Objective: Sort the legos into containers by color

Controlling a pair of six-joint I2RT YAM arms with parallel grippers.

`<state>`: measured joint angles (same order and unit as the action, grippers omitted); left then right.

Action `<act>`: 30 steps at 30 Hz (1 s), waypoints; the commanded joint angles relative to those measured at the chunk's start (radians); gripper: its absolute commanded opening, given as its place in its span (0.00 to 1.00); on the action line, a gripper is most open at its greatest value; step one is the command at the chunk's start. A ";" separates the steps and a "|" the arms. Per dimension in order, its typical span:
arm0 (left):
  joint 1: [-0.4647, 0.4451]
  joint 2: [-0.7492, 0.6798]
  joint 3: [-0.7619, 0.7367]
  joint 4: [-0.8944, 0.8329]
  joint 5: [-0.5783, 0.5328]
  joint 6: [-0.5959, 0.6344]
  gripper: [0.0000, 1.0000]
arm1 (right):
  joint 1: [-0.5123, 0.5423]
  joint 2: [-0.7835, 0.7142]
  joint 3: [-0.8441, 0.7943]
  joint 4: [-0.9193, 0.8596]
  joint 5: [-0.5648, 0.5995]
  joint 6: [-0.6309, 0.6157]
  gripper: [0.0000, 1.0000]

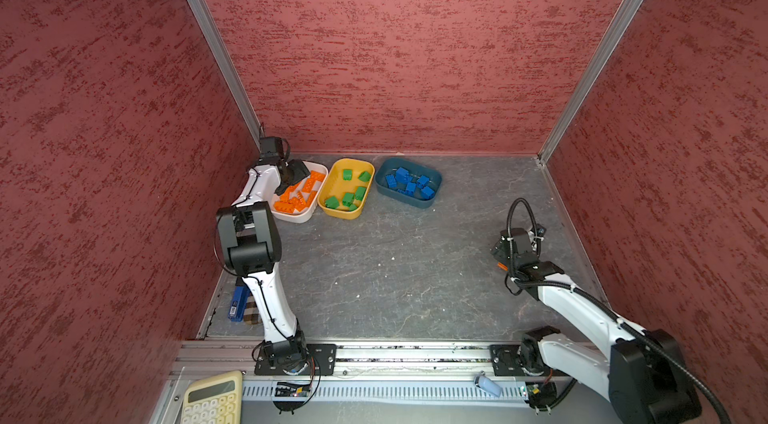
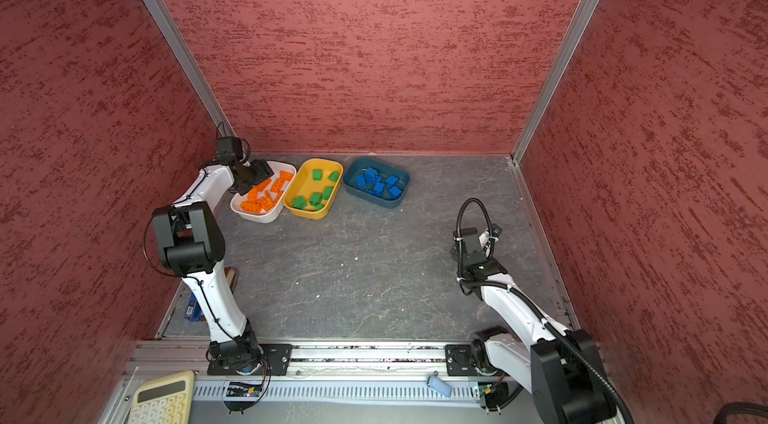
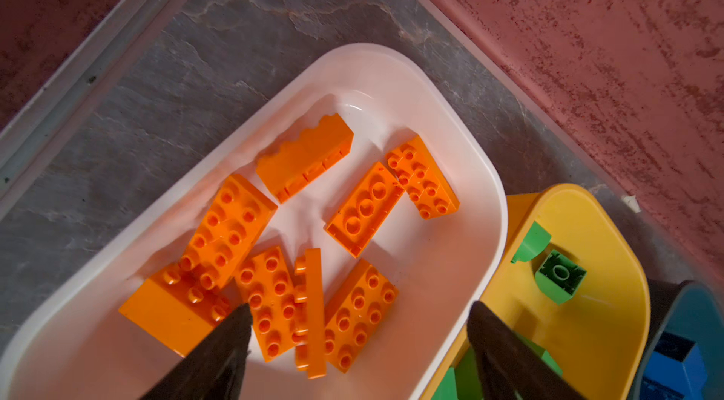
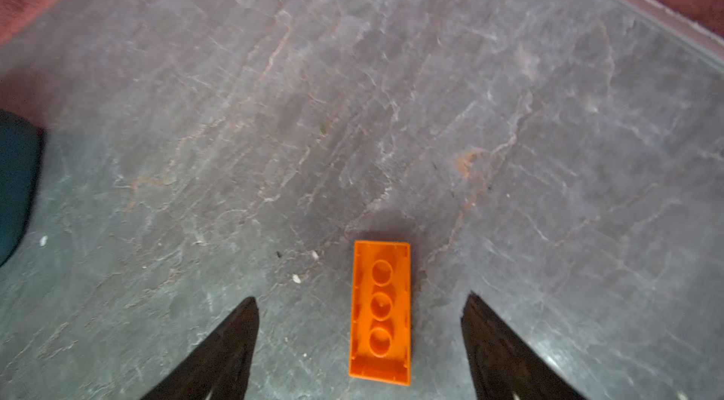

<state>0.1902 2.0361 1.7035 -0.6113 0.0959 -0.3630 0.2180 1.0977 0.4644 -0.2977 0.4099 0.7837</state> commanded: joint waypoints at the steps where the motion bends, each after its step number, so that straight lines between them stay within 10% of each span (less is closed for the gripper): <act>1: -0.029 -0.056 -0.018 0.015 -0.033 0.009 0.95 | -0.048 0.053 0.046 -0.063 -0.096 0.006 0.80; 24: -0.036 -0.243 -0.178 0.087 0.005 -0.042 0.99 | -0.066 0.350 0.203 -0.197 -0.284 -0.109 0.43; 30: -0.188 -0.321 -0.212 0.082 -0.137 0.033 0.99 | -0.051 0.306 0.238 -0.165 -0.348 -0.210 0.31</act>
<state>0.0891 1.7653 1.5040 -0.5522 0.0292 -0.3763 0.1574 1.4277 0.6655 -0.4690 0.1295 0.6273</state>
